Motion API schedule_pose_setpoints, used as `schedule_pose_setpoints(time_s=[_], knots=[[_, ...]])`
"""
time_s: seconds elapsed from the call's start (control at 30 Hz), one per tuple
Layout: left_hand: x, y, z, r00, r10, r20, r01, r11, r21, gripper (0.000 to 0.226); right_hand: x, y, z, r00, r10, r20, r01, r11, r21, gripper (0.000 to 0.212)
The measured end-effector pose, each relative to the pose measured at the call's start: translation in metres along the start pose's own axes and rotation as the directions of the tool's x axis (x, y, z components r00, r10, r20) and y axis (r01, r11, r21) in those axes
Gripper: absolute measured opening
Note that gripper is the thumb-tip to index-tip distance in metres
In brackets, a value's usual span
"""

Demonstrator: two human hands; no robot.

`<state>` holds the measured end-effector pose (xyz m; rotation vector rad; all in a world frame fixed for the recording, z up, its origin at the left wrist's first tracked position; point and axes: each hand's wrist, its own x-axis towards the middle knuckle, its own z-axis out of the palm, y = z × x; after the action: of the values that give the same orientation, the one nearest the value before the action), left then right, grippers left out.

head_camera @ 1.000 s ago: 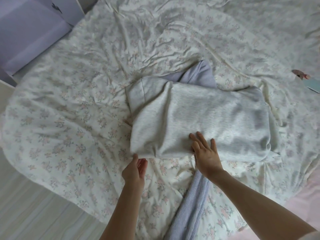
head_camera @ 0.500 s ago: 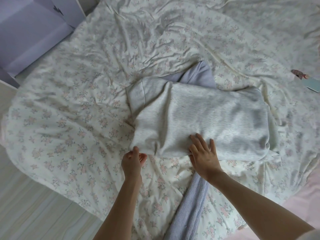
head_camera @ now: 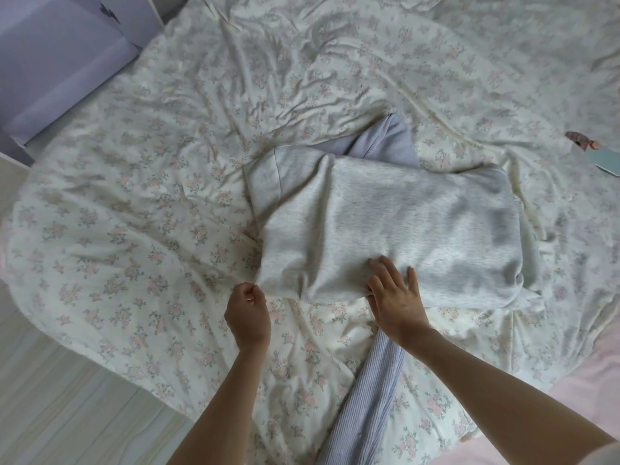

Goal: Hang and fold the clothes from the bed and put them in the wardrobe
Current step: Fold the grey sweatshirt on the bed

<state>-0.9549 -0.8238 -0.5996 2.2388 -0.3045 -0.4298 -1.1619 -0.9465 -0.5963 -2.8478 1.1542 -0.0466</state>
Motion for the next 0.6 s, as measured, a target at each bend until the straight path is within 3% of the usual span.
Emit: schedule_pose_setpoints(time_s=[0.1, 0.17, 0.23, 0.37, 0.5, 0.6], knots=[[0.001, 0.013, 0.0, 0.974, -0.224, -0.019, 0.217, 0.957, -0.192, 0.015, 0.0, 0.001, -0.002, 1.0, -0.02, -0.007, 0.019, 0.999, -0.028, 0.022], [0.01, 0.017, -0.002, 0.906, -0.423, -0.03, 0.39, 0.859, -0.331, 0.024, -0.001, 0.003, -0.003, 0.999, -0.038, 0.023, 0.039, 0.998, -0.055, 0.04], [0.022, 0.016, -0.005, 0.858, -0.512, -0.027, 0.46, 0.791, -0.403, 0.028, -0.001, 0.003, -0.004, 0.997, -0.036, 0.064, 0.04, 0.997, -0.071, 0.057], [0.03, 0.029, -0.011, 0.894, -0.442, -0.07, 0.399, 0.859, -0.319, 0.023, 0.001, 0.003, -0.01, 0.994, -0.035, 0.106, 0.044, 0.996, -0.083, 0.069], [0.027, 0.026, -0.01, 0.889, -0.451, -0.077, 0.428, 0.879, -0.212, 0.022, -0.003, 0.014, -0.014, 0.984, -0.089, 0.157, 0.085, 0.996, 0.032, 0.052], [0.008, 0.019, -0.005, 0.877, -0.479, -0.048, 0.479, 0.878, -0.007, 0.026, -0.023, 0.031, -0.009, 0.974, -0.067, 0.216, 0.039, 0.991, 0.132, 0.048]])
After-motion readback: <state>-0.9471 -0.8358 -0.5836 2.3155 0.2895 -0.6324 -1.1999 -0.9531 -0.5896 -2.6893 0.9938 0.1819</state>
